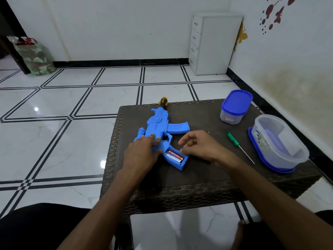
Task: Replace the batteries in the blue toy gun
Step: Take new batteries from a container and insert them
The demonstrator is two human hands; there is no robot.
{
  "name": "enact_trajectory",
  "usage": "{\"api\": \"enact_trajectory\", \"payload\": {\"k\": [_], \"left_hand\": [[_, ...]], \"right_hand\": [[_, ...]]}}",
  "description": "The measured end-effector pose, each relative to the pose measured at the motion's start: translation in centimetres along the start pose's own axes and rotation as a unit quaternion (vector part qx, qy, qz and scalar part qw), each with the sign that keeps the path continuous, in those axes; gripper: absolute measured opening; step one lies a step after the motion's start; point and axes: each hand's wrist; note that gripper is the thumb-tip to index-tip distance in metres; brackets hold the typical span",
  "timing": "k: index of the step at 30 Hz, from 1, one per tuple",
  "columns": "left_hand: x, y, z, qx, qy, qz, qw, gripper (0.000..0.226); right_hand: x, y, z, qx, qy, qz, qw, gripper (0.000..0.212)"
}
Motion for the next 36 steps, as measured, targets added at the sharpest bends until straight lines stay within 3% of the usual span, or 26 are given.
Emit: {"api": "enact_trajectory", "payload": {"k": [5, 20, 24, 27, 29, 32, 36], "left_hand": [[-0.2, 0.2, -0.1, -0.003, -0.002, 0.002, 1.000, 0.050], [-0.8, 0.3, -0.5, -0.006, -0.017, -0.016, 1.000, 0.040], [-0.1, 0.1, -0.8, -0.014, 0.056, -0.009, 0.998, 0.036], [0.0, 0.3, -0.8, -0.067, 0.126, 0.017, 0.990, 0.030], [-1.1, 0.5, -0.9, -0.098, 0.153, 0.007, 0.983, 0.026], [-3.4, 0.9, -1.3, -0.119, 0.196, -0.022, 0.973, 0.021], [-6.3, 0.7, -2.4, -0.102, 0.213, -0.069, 0.969, 0.019]], "right_hand": [[-1.7, 1.1, 3.0, -0.108, 0.080, 0.018, 0.991, 0.014], [-5.0, 4.1, 7.2, -0.222, 0.166, 0.015, 0.961, 0.016], [-4.1, 4.7, 7.6, -0.237, 0.206, 0.017, 0.949, 0.012], [-3.9, 5.3, 8.0, -0.271, 0.260, 0.042, 0.926, 0.015], [-4.0, 5.9, 9.2, -0.284, 0.302, 0.029, 0.910, 0.022], [-4.9, 6.2, 11.6, -0.224, 0.394, -0.086, 0.887, 0.057], [-7.8, 6.4, 14.3, -0.150, 0.372, -0.230, 0.887, 0.097]]}}
Point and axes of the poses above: each hand's wrist, its own y-axis away from the middle knuckle, its own z-axis out of the back of the hand, x = y × z, and after that the axes turned 6 degrees about z, right-handed
